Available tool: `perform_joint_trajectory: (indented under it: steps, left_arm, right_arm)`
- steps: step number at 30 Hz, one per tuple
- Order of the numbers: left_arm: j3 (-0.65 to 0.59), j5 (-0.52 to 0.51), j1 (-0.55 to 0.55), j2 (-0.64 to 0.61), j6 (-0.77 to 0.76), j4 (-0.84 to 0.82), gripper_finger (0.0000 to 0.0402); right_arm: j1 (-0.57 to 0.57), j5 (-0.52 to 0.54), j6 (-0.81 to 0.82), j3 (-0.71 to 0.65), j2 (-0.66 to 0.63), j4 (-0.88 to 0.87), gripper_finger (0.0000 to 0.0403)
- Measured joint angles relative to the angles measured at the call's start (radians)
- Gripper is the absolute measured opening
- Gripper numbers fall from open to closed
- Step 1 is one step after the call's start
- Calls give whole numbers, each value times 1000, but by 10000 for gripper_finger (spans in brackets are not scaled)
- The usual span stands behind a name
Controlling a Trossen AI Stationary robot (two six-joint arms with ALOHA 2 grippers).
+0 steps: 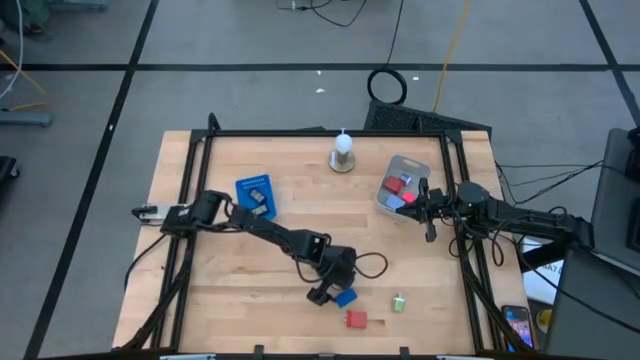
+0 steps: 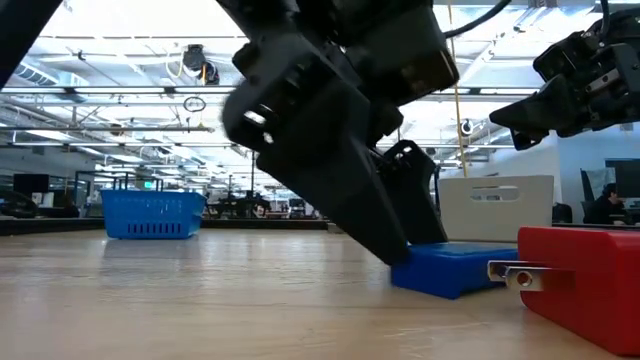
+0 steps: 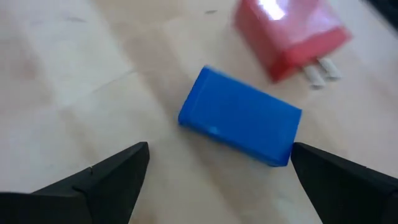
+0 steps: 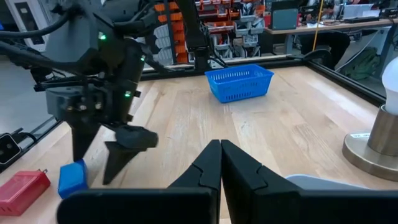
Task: Pick & Place Office items
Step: Put the blue digital clock into the blue bin
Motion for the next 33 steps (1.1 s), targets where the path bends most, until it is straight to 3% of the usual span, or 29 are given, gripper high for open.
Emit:
perform_joint_trajectory:
  steps: [9, 14, 24, 33]
  left_arm:
    - [0, -65, 72, 0, -67, 23, 397]
    - [0, 26, 108, -9, -140, 17, 397]
    - [3, -93, -3, -29, -195, 46, 397]
    - [54, -118, -3, -12, -271, 44, 397]
  right_arm:
    - [0, 0, -4, 0, 0, 0, 0]
    - [0, 0, -8, 0, 0, 1, 0]
    - [0, 0, -2, 0, 2, 0, 0]
    - [0, 20, 45, 0, 2, 26, 0]
